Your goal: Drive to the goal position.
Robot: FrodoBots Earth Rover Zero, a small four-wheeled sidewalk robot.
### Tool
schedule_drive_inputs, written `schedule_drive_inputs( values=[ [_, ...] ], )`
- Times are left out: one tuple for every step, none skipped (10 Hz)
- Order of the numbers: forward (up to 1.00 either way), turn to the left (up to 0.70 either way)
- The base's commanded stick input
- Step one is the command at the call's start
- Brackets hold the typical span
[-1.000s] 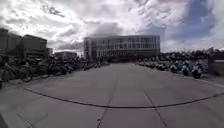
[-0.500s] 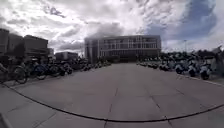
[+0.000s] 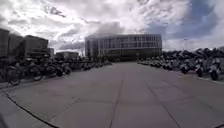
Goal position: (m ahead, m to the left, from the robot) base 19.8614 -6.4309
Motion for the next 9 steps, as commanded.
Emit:
schedule_drive_inputs(
  values=[
    [0.70,0.01],
    [0.70,0.01],
    [0.70,0.01],
    [0.70,0.01],
    [0.70,0.01],
    [0.70,-0.34],
    [0.70,-0.33],
    [0.70,-0.25],
    [0.70,0.01]
  ],
)
